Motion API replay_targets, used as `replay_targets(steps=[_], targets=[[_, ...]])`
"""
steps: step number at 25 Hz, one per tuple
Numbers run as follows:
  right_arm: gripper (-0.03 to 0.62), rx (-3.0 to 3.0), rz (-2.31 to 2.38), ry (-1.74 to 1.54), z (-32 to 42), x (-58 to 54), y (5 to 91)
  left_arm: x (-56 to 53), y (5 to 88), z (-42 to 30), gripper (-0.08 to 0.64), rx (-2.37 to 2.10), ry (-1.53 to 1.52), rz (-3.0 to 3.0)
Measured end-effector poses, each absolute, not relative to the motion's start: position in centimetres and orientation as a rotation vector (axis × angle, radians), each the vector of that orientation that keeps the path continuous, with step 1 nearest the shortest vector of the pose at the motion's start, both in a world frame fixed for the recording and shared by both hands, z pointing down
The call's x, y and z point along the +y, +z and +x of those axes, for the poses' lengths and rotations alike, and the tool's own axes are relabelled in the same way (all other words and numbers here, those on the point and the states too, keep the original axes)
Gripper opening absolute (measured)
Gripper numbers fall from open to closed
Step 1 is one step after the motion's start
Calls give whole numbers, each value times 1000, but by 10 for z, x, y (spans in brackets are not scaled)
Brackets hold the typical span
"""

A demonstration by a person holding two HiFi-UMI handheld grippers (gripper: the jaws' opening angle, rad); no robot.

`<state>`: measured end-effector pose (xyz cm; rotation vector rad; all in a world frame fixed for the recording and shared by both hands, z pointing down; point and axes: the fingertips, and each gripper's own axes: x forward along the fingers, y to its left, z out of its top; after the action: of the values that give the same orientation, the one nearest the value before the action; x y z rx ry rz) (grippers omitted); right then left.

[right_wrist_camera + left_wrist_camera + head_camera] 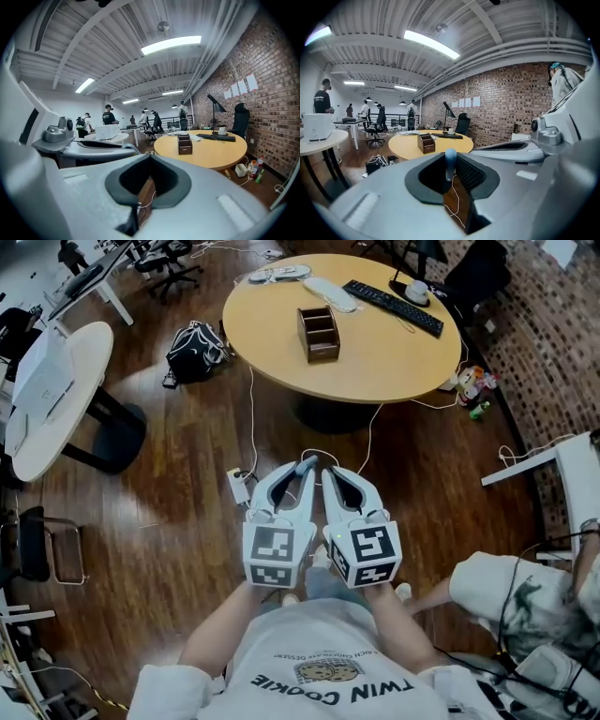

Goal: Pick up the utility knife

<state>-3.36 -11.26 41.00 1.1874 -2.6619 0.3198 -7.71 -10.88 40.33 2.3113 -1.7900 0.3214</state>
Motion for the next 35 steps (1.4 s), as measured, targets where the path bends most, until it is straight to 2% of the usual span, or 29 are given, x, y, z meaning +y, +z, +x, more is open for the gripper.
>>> replay_targets(steps=[15, 35], targets=[[0, -2593, 1295, 311, -47, 4, 404, 5, 402, -84, 72, -1669, 326, 2403], [0, -2576, 1341, 254, -48, 73, 395, 74, 396, -82, 73, -1632, 307, 2444]])
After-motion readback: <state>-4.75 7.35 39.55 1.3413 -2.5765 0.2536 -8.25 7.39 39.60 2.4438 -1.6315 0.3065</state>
